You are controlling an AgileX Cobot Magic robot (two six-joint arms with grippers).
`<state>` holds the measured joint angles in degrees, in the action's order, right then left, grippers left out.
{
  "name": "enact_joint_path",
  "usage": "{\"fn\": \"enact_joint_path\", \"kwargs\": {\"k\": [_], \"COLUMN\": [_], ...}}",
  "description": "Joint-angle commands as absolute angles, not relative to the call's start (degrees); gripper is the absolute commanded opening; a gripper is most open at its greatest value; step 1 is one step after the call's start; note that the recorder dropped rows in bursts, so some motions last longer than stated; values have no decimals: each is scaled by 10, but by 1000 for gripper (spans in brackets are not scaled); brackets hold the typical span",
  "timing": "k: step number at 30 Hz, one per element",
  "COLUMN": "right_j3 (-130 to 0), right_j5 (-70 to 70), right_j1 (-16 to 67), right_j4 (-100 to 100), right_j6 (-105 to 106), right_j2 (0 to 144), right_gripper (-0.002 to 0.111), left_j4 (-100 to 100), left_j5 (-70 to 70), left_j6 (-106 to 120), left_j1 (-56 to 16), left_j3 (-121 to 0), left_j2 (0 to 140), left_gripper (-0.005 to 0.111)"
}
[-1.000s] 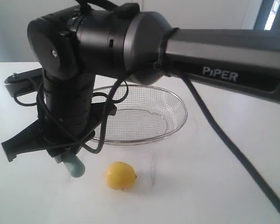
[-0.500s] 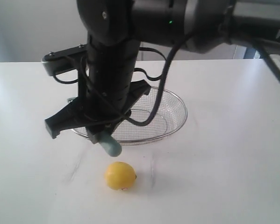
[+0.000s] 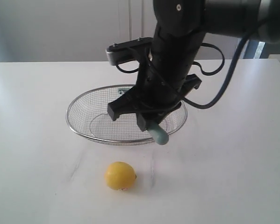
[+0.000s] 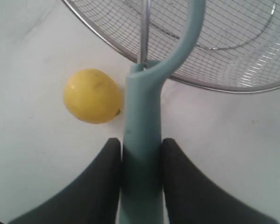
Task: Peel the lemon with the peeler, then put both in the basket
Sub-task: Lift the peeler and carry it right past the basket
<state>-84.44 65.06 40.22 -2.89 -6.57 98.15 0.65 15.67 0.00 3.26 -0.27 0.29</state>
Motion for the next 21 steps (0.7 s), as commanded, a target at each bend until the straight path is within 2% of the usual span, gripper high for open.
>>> {"fn": "enact_joint_path", "kwargs": {"k": [1, 21], "right_j3": [-815, -681], "right_j5": [638, 601], "right_j1": [375, 272], "right_j4": [-31, -30], "right_j6": [-52, -110], "right_j2": [966, 890], "right_gripper": [0, 0], "left_j4": [8, 8], "left_j5": [154, 154], "left_j6": [0, 0], "left_j1": [33, 33], "left_j3": [0, 0], "left_j2": [0, 0], "left_gripper": [0, 0]}}
